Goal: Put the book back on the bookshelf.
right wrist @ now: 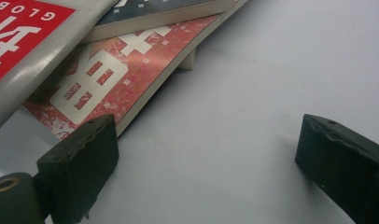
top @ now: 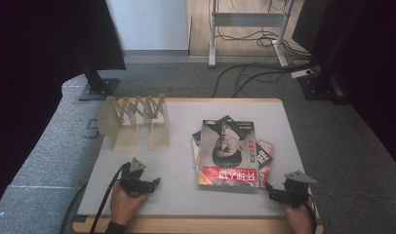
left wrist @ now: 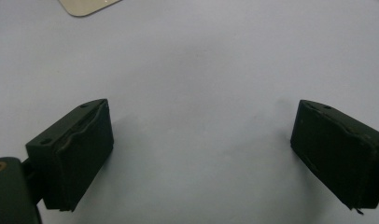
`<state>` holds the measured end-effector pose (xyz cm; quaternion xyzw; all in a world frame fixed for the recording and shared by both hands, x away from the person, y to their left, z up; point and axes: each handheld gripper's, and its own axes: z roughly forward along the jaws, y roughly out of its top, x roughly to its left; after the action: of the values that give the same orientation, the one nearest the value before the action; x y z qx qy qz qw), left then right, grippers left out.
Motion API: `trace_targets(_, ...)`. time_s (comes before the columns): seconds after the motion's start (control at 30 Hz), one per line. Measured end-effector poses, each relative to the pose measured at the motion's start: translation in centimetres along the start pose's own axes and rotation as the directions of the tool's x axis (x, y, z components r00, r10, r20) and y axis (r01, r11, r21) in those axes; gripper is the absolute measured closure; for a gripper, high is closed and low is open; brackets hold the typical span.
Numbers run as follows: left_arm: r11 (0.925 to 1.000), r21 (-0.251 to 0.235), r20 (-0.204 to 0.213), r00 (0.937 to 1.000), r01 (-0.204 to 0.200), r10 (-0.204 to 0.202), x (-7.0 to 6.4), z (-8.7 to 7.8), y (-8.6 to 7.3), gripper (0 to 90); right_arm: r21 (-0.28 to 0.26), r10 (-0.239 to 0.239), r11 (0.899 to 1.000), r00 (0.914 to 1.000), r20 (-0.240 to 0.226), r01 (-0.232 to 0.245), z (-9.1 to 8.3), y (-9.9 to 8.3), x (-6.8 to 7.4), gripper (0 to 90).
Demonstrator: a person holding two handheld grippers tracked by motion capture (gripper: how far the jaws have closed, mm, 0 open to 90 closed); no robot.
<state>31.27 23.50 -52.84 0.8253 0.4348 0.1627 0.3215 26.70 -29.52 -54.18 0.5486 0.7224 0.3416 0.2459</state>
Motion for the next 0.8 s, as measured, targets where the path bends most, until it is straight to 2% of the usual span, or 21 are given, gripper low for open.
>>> trace_targets(0.1, 0.9999, 0.011, 0.022, 0.9997, -0.012, 0.011, 0.0, 0.1, 0.1, 1.8, -0.002, 0.001, 1.000, 1.0000, -0.001, -0.001, 0.0, 0.0, 0.0, 5.3)
trace_targets(0.5, 0.9995, 0.023, 0.029, 0.9993, -0.023, 0.023, 0.0, 0.1, 0.3, 0.0, -0.001, -0.002, 1.000, 1.0000, -0.005, 0.002, 0.0, 0.0, -0.1, 5.6)
trace_targets(0.57, 0.9990, 0.034, 0.049, 0.9984, -0.030, 0.029, 0.1, 0.0, 0.6, 0.0, -0.001, -0.002, 1.000, 1.0000, -0.004, 0.002, -0.1, 0.0, 0.0, 5.9)
trace_targets(0.67, 1.0000, -0.002, 0.083, 0.9965, -0.007, 0.007, 0.6, -0.6, 1.0, 0.0, -0.003, -0.008, 1.000, 1.0000, 0.003, 0.008, -0.2, 0.0, 0.1, 7.1)
trace_targets(0.77, 0.9996, -0.007, 0.071, 0.9971, -0.028, 0.028, 0.6, -0.9, 1.6, 0.0, -0.004, -0.016, 1.000, 0.9998, -0.013, 0.016, -0.4, -0.1, 0.1, 10.8)
trace_targets(0.8, 0.9985, -0.007, 0.061, 0.9966, -0.055, 0.055, 0.3, -1.2, 2.2, 0.0, 0.000, -0.025, 1.000, 0.9995, -0.020, 0.025, -0.5, -0.1, 0.1, 10.9)
